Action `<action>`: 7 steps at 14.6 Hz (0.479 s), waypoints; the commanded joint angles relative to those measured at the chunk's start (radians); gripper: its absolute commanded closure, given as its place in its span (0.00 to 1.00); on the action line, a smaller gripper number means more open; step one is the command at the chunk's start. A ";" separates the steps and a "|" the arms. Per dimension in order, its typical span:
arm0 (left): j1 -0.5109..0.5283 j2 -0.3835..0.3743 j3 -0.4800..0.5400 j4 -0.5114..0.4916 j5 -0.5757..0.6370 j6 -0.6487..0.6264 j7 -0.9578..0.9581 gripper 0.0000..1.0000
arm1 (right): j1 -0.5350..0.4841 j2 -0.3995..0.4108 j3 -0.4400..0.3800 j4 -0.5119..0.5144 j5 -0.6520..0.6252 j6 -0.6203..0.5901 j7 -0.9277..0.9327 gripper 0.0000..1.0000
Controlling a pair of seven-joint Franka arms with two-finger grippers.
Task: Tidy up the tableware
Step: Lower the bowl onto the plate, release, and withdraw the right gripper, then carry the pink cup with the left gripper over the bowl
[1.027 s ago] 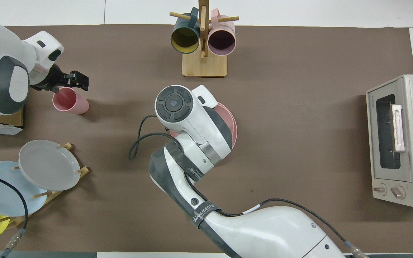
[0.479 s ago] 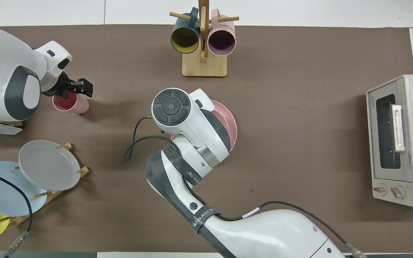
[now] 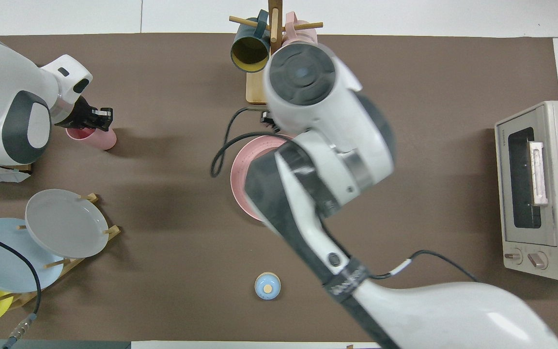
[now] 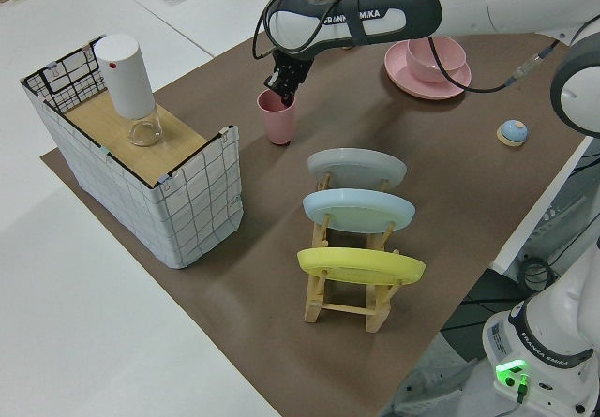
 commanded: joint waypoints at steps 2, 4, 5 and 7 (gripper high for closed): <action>-0.010 -0.023 -0.013 0.113 0.011 -0.144 -0.096 1.00 | -0.225 -0.172 0.024 -0.074 0.005 -0.196 -0.269 0.00; -0.064 -0.023 -0.030 0.254 -0.003 -0.297 -0.256 1.00 | -0.314 -0.250 0.022 -0.123 0.005 -0.282 -0.415 0.00; -0.098 -0.023 -0.031 0.300 -0.015 -0.360 -0.348 1.00 | -0.366 -0.298 0.022 -0.175 0.005 -0.285 -0.478 0.00; -0.204 -0.021 -0.031 0.377 -0.026 -0.420 -0.578 1.00 | -0.435 -0.394 0.022 -0.304 0.037 -0.276 -0.579 0.00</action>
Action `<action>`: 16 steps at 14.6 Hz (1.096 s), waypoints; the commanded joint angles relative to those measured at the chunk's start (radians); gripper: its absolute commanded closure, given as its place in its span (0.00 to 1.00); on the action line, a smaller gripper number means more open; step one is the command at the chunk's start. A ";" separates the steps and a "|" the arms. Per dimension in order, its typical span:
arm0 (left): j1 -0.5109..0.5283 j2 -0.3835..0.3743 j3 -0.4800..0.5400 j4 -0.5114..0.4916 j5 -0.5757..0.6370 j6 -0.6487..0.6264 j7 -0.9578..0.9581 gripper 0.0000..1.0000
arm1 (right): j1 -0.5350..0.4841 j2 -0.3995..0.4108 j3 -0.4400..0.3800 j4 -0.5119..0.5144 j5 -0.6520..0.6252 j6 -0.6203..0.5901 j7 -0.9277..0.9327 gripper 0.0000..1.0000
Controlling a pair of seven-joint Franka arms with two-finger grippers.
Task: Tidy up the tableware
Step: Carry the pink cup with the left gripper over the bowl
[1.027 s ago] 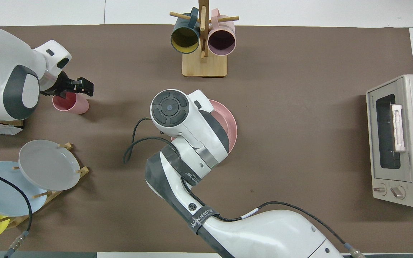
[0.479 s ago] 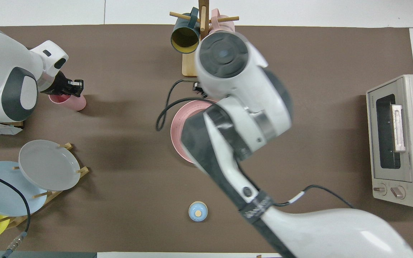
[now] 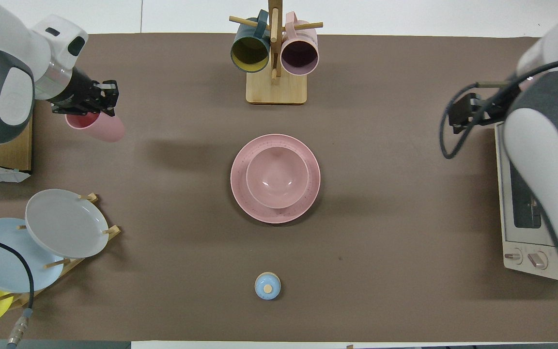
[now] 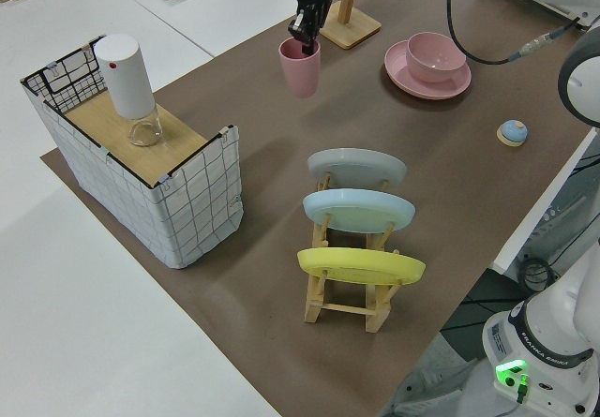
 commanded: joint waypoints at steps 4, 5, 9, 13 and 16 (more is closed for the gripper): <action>-0.340 0.015 0.014 0.115 0.000 -0.022 -0.579 1.00 | -0.102 -0.164 0.020 -0.238 0.020 0.041 -0.107 0.00; -0.394 0.024 0.018 0.115 0.002 -0.013 -0.647 1.00 | -0.105 -0.175 0.023 -0.255 0.020 0.041 -0.113 0.00; -0.508 0.073 0.018 0.077 0.072 0.078 -0.816 1.00 | -0.125 -0.175 0.033 -0.258 0.017 0.097 -0.116 0.00; -0.552 0.079 0.021 -0.019 0.105 0.150 -0.885 1.00 | -0.122 -0.172 0.039 -0.254 0.014 0.100 -0.126 0.00; -0.574 0.128 0.020 -0.031 0.170 0.200 -0.962 1.00 | -0.108 -0.170 0.039 -0.257 0.013 0.098 -0.128 0.00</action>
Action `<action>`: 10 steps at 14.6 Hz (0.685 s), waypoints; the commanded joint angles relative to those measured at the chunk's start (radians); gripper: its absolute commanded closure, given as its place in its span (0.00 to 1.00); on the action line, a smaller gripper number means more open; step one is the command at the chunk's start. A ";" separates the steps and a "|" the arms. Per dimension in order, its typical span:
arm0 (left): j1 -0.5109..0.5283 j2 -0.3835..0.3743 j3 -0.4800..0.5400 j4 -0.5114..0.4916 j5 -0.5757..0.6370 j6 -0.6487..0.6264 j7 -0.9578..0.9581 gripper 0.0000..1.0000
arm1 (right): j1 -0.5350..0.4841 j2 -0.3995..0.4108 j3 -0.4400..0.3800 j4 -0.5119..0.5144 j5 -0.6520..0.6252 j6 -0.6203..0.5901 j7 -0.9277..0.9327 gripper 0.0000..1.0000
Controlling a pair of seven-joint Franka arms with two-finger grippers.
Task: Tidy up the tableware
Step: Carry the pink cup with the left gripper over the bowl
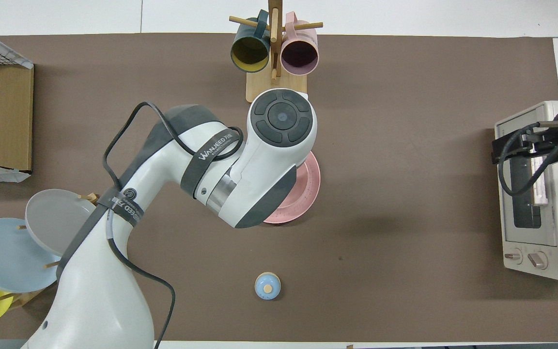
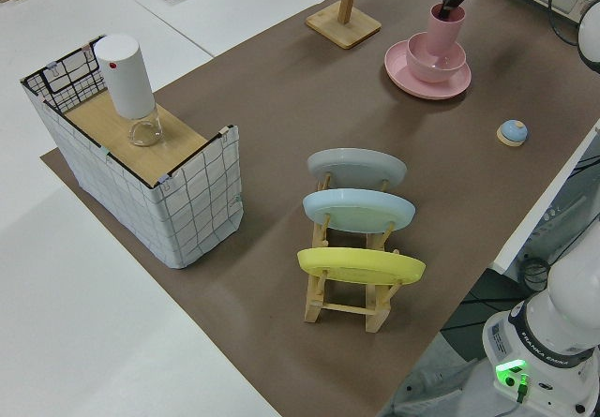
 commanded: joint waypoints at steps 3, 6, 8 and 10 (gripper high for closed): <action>-0.032 0.018 0.019 -0.054 0.060 0.077 -0.062 1.00 | -0.012 -0.035 0.014 -0.029 -0.003 0.019 -0.029 0.00; -0.038 0.024 0.019 -0.074 0.062 0.112 -0.062 1.00 | -0.026 -0.051 0.003 -0.026 -0.003 0.008 -0.042 0.00; -0.038 0.024 0.019 -0.085 0.062 0.129 -0.062 1.00 | -0.044 -0.049 -0.004 -0.008 -0.003 -0.013 -0.055 0.00; -0.038 0.024 0.019 -0.099 0.063 0.153 -0.062 1.00 | -0.078 -0.043 -0.004 0.007 0.009 -0.019 -0.056 0.00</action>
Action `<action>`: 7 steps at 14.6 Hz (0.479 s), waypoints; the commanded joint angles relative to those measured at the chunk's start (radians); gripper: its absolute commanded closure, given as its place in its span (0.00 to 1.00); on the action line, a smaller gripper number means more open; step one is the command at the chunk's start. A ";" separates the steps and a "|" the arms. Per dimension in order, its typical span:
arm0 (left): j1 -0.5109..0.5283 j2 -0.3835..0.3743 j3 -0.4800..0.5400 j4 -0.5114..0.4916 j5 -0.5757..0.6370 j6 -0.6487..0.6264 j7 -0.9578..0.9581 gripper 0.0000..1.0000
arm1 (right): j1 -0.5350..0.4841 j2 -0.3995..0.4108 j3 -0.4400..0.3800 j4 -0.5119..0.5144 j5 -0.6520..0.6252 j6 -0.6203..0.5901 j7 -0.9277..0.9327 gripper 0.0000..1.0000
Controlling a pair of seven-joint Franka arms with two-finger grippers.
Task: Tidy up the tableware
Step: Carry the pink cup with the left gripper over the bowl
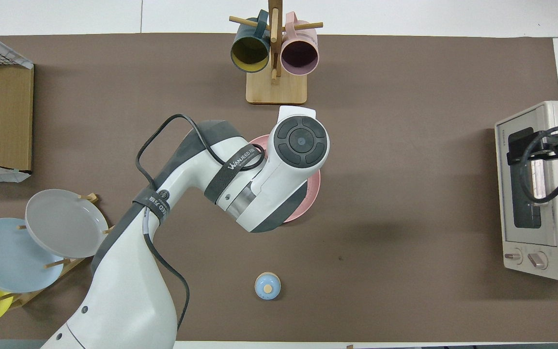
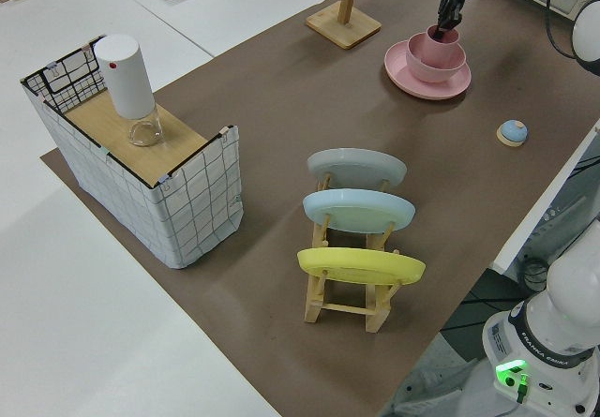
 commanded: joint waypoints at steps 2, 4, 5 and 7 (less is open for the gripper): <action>-0.017 -0.009 0.018 -0.038 0.026 0.047 -0.019 1.00 | -0.042 -0.002 0.005 0.023 0.009 -0.033 -0.032 0.00; -0.017 -0.009 0.018 -0.038 0.026 0.055 -0.019 0.77 | -0.041 -0.005 0.005 0.010 0.013 -0.028 -0.034 0.00; -0.017 -0.009 0.019 -0.037 0.030 0.049 -0.018 0.01 | -0.039 -0.005 0.005 0.010 0.012 -0.028 -0.034 0.00; -0.017 -0.014 0.018 -0.024 0.058 0.032 -0.013 0.00 | -0.039 -0.005 0.007 0.011 0.012 -0.028 -0.037 0.00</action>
